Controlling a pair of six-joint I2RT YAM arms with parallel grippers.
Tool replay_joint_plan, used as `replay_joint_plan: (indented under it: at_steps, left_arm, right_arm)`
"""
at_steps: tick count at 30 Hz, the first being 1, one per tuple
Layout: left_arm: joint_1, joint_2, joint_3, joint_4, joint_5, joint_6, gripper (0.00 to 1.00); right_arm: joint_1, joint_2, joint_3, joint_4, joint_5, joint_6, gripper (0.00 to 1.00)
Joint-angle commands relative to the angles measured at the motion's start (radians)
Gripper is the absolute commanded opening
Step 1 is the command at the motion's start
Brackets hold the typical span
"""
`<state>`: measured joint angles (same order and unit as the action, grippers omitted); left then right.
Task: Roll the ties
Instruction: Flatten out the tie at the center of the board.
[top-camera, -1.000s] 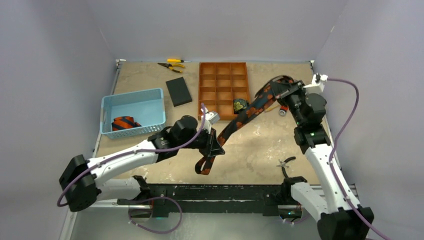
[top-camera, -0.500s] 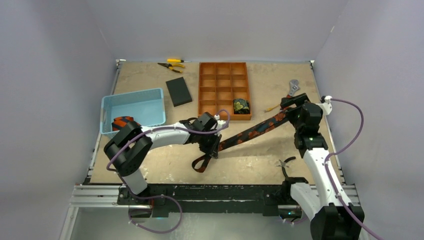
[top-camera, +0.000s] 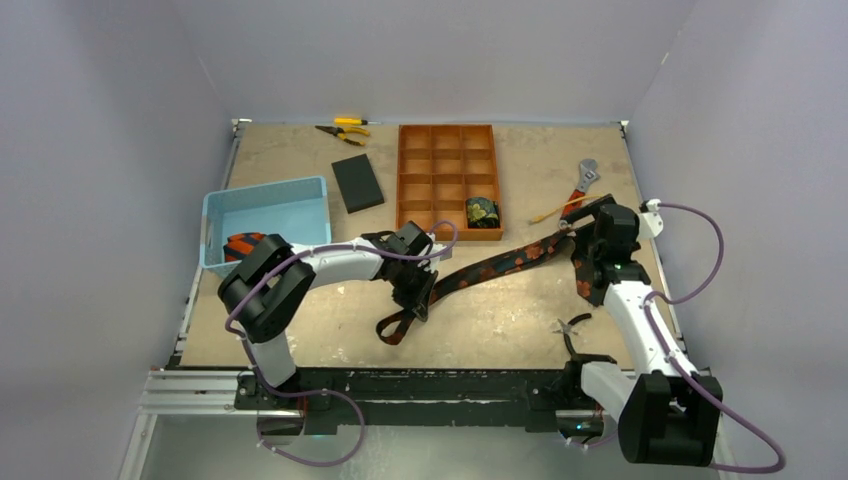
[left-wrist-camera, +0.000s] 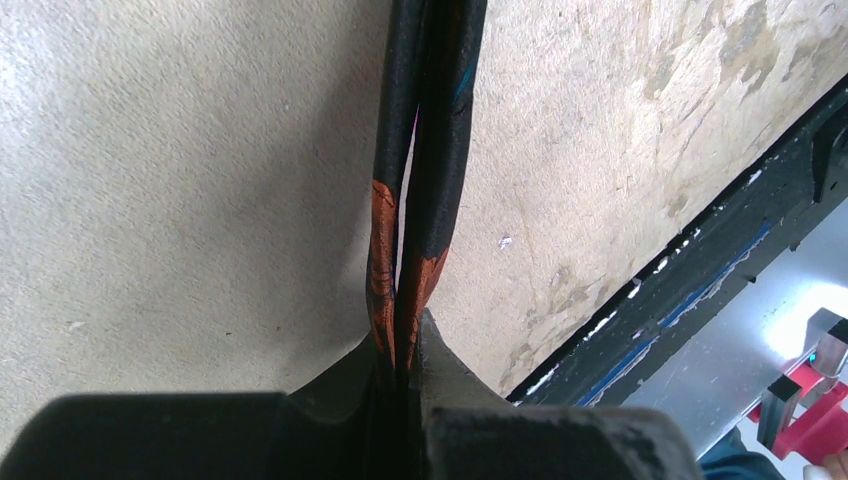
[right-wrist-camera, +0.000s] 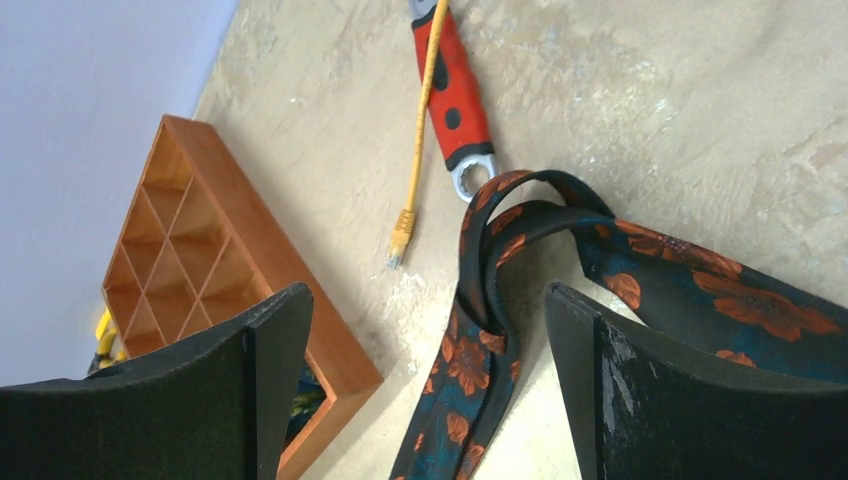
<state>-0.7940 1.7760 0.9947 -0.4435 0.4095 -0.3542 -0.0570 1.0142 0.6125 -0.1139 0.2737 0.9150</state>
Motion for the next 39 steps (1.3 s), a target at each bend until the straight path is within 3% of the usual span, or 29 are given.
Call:
replay_joint_plan:
  at_steps: [1,9,14,23,25,29,33,39]
  left_arm:
    - [-0.001,0.058,-0.026,-0.048,-0.074,0.041,0.00]
    - [0.002,0.005,-0.023,-0.082,-0.165,0.035,0.00]
    - [0.007,-0.085,-0.023,-0.086,-0.207,0.025,0.31]
    - [0.035,-0.166,0.028,-0.120,-0.340,0.010,0.41]
    - [0.035,-0.227,0.030,-0.113,-0.384,0.003,0.45]
    - [0.034,-0.370,-0.006,-0.068,-0.515,-0.048,0.48]
    - [0.025,-0.574,-0.165,0.049,-0.677,-0.187,0.47]
    - [-0.114,-1.071,-0.613,0.354,-0.776,-0.492,0.46]
  right_arm:
    - [-0.019,-0.007,-0.004,0.003,0.073,-0.019,0.89]
    - [-0.018,-0.046,0.005,0.077,-0.046,-0.067,0.89]
    - [-0.017,-0.063,-0.036,0.110,-0.142,-0.087,0.91]
    - [0.012,-0.109,-0.051,0.160,-0.181,-0.137,0.90]
    - [0.045,-0.112,-0.042,0.174,-0.182,-0.152,0.90]
    - [0.242,-0.082,-0.024,0.198,-0.119,-0.168,0.90]
    - [0.386,-0.067,-0.058,0.307,-0.154,-0.199,0.83]
    - [0.485,-0.090,-0.183,0.395,-0.282,-0.259,0.60]
